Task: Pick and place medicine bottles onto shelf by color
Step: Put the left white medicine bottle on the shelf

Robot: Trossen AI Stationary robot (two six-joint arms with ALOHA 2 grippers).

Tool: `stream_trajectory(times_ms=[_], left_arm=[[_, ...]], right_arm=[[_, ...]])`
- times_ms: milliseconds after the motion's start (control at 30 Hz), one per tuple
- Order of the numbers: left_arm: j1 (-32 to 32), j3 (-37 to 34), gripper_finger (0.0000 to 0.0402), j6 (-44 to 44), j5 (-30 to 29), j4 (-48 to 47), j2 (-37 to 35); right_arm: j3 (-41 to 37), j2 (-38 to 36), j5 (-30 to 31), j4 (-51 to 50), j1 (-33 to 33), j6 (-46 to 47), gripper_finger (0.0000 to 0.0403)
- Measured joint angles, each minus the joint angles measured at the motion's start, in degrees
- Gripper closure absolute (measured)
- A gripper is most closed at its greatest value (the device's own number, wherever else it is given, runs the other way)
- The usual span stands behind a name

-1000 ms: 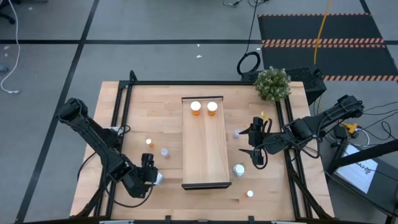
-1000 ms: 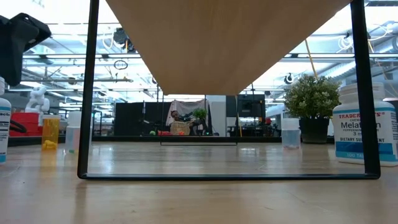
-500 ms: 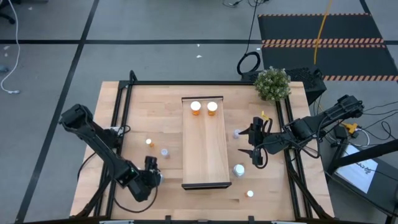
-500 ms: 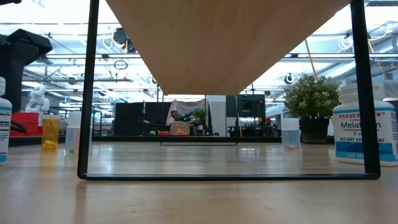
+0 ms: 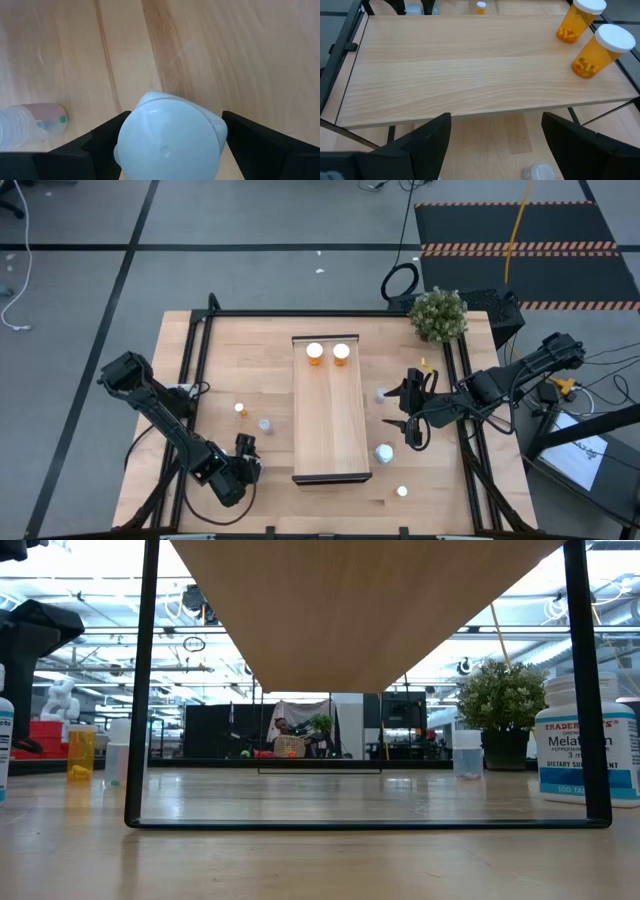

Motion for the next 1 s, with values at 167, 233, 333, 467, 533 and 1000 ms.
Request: stream_trajectory(times_ms=[167,233,333,467,533,1000], left_arm=[[0.0,0.0,0.0092,-1.93,-0.08,0.06,-0.12],[0.0,0.0,0.0098,-2.09,-0.1,0.09,-0.12],[0.0,0.03,0.0122,-2.12,0.07,0.12,-0.13],[0.0,0.09,0.0151,-2.27,0.34,0.24,-0.19],[0.0,0.09,0.0152,-2.29,0.4,0.26,-0.19],[0.04,3.4,0.0155,-6.01,0.76,-0.17,-0.16]], right_arm=[[0.0,0.0,0.0,0.02,0.0,-0.26,0.0094],[0.0,0.0,0.0,0.02,0.0,-0.36,0.0094],[0.0,0.0,0.01,0.02,0.0,-0.49,0.0094],[0.0,0.0,0.01,0.02,0.0,-0.78,0.0094],[0.0,0.0,0.0,0.02,0.0,-0.8,0.0094],[0.0,0.0,0.0,0.02,0.02,-0.8,0.0094]])
